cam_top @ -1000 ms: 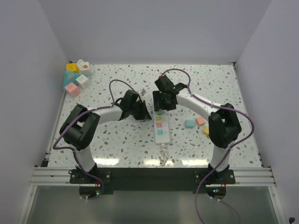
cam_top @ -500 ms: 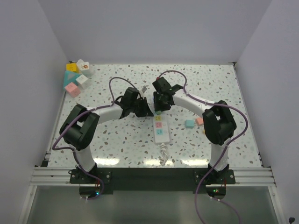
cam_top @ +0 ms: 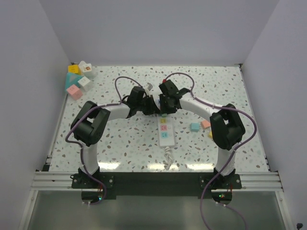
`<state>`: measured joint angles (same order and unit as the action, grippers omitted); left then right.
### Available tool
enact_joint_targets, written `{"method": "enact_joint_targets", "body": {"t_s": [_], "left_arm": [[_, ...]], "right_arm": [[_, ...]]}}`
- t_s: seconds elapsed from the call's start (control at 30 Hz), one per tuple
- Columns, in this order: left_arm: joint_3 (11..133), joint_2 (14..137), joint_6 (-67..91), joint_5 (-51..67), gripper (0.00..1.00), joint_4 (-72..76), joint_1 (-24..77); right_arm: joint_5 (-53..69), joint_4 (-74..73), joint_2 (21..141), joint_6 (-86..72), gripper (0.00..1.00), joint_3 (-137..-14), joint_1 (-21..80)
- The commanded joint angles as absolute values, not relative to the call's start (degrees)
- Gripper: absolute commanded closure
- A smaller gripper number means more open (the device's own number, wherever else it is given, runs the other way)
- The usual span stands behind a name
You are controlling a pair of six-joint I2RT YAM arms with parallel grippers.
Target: Pull the plug off the socket
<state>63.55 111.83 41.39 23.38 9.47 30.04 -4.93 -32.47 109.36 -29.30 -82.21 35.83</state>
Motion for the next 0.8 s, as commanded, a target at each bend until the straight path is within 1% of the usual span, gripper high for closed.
{"method": "enact_joint_targets", "body": {"t_s": [0.0, 0.13, 0.2, 0.27, 0.3, 0.4, 0.5, 0.53, 0.6, 0.63, 0.7, 0.73, 0.77], "left_arm": [[64.07, 115.04, 41.92, 22.94, 1.0, 12.04, 31.02], [64.95, 116.28, 40.08, 18.82, 1.0, 5.02, 31.2], [64.6, 116.28, 39.55, 17.76, 1.0, 2.74, 31.2], [63.99, 116.02, 39.02, 17.23, 1.0, 2.11, 31.29], [63.38, 115.75, 39.02, 16.88, 1.0, 1.5, 31.29], [62.67, 115.66, 38.85, 15.82, 1.0, 0.88, 31.38], [62.75, 116.1, 39.02, 15.56, 1.0, 0.62, 31.64], [62.84, 116.1, 38.94, 15.56, 1.0, 0.62, 31.73], [63.1, 116.1, 39.11, 15.91, 1.0, 0.88, 31.73], [63.19, 115.93, 39.29, 16.26, 1.0, 0.97, 31.73], [63.19, 114.88, 39.46, 16.52, 1.0, 1.4, 31.82], [63.19, 114.35, 39.55, 16.7, 1.0, 1.58, 31.73], [63.19, 113.82, 39.46, 16.79, 1.0, 1.67, 31.9]], "right_arm": [[-0.36, -30.67, 108.02, -29.79, 1.0, -81.38, 36.56], [-0.09, -31.9, 106.35, -30.23, 1.0, -82.0, 36.56], [-0.52, -34.26, 103.98, -30.5, 1.0, -84.54, 36.56], [-4.28, -38.22, 101.35, -30.93, 1.0, -87.08, 36.56], [-5.44, -38.75, 97.68, -31.02, 1.0, -87.19, 36.56], [-10.26, -39.19, 91.09, -31.82, 1.0, -85.88, 36.47], [-11.95, -38.86, 86.77, -31.38, 1.0, -82.54, 36.3], [-12.13, -37.63, 86.14, -31.29, 1.0, -81.22, 36.3], [-15.1, -40.76, 86.66, -31.81, 1.0, -80.51, 35.77], [-21.21, -46.7, 88.14, -33.3, 1.0, -80.94, 35.42], [-27.13, -51.83, 89.81, -34.97, 1.0, -80.77, 34.63], [-30.55, -55.34, 91.3, -36.29, 1.0, -80.16, 32.37], [-31.28, -56.33, 92.01, -36.82, 1.0, -78.16, 30.86]]}}
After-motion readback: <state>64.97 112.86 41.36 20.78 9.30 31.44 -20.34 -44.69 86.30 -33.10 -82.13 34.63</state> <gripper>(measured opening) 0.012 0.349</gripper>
